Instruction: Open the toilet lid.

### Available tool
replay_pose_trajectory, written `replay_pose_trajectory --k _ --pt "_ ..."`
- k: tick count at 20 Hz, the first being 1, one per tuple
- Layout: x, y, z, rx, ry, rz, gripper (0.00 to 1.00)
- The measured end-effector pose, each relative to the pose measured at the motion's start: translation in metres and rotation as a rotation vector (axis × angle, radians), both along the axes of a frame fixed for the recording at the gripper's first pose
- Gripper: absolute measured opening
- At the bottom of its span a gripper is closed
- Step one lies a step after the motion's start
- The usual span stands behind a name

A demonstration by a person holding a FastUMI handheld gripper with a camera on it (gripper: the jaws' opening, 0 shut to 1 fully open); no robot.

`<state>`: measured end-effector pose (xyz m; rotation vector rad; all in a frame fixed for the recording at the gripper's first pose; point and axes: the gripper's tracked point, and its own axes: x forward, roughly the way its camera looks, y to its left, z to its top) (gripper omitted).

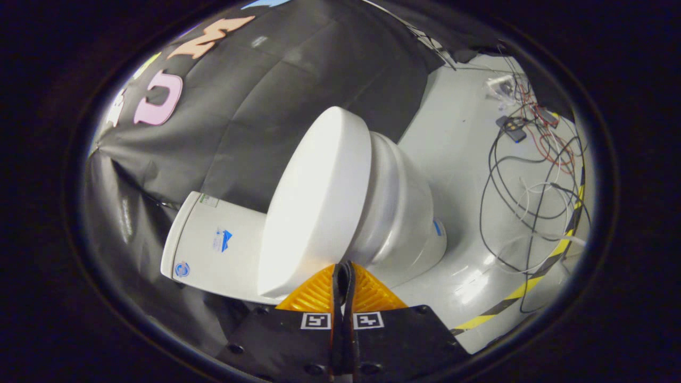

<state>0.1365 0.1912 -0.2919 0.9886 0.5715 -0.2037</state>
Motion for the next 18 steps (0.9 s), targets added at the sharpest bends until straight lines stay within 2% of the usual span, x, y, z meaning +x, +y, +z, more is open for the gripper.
replay_pose_trajectory --k 3,5,18 --pt "0.001 0.001 0.016 -0.088 0.043 0.018 0.01" --pt "0.003 0.0 0.034 -0.119 0.049 -0.001 0.01" --pt "0.023 0.029 0.135 -0.423 -0.034 -0.058 0.01"
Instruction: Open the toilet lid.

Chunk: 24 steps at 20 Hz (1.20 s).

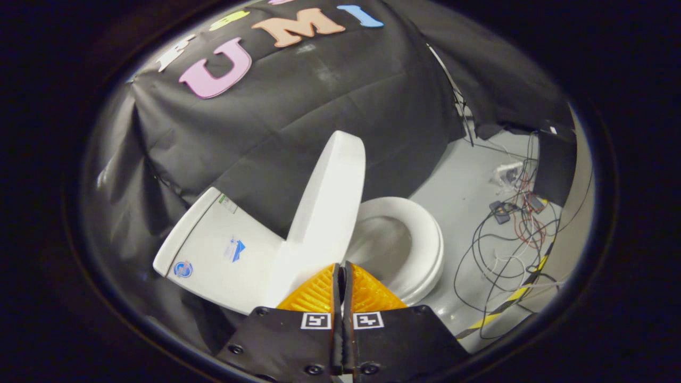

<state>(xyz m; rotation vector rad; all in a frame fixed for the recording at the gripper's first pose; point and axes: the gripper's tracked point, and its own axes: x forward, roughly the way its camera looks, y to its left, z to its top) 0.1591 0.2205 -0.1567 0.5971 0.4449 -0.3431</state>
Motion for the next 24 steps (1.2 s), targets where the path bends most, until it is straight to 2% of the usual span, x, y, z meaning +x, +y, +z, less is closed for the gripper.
replay_pose_trajectory --k 10,18,24 --pt "0.006 0.015 0.026 -0.15 0.017 -0.005 0.01" --pt "0.011 0.028 0.042 -0.261 0.028 0.026 0.01" --pt "0.016 0.038 0.052 -0.298 0.028 0.032 0.01"
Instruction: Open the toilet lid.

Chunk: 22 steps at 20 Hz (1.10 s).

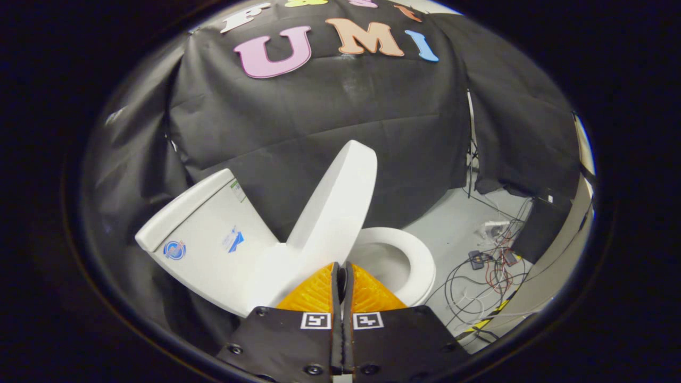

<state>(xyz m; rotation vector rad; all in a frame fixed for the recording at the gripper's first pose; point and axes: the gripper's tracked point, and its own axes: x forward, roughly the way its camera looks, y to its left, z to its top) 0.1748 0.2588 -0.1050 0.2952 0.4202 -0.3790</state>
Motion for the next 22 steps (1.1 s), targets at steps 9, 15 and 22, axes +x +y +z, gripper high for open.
replay_pose_trajectory --k 9,15,22 --pt "0.009 0.016 0.014 -0.039 -0.011 0.034 0.01" --pt "0.016 0.03 0.025 -0.053 -0.033 0.062 0.01" --pt "0.026 0.049 0.041 -0.085 -0.044 0.11 0.01"
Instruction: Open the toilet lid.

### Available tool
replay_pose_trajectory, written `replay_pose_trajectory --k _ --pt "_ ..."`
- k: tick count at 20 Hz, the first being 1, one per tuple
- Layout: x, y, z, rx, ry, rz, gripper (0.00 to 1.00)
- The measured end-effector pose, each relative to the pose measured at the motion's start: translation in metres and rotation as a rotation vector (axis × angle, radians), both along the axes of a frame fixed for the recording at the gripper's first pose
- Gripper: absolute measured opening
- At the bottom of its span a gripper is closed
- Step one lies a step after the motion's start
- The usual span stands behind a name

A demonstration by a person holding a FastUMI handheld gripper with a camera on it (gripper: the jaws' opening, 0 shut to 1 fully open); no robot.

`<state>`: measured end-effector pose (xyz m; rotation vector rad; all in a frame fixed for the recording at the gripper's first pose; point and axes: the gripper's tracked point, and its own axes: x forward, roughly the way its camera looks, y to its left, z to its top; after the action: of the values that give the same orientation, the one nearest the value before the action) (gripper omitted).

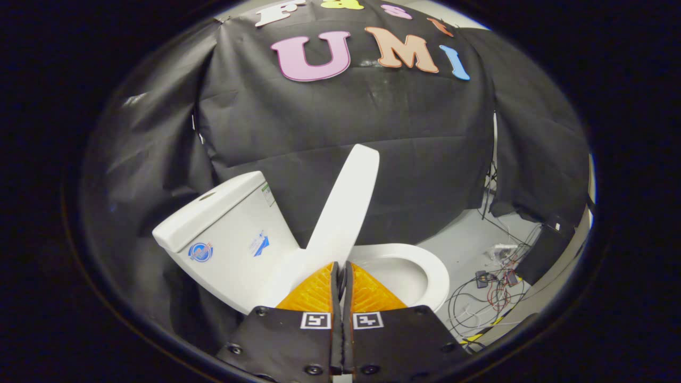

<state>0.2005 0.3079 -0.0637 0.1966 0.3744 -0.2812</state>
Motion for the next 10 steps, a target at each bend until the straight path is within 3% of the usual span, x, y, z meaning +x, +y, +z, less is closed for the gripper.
replay_pose_trajectory --k 10 --pt "0.02 0.033 0.023 -0.105 0.053 0.039 0.01"
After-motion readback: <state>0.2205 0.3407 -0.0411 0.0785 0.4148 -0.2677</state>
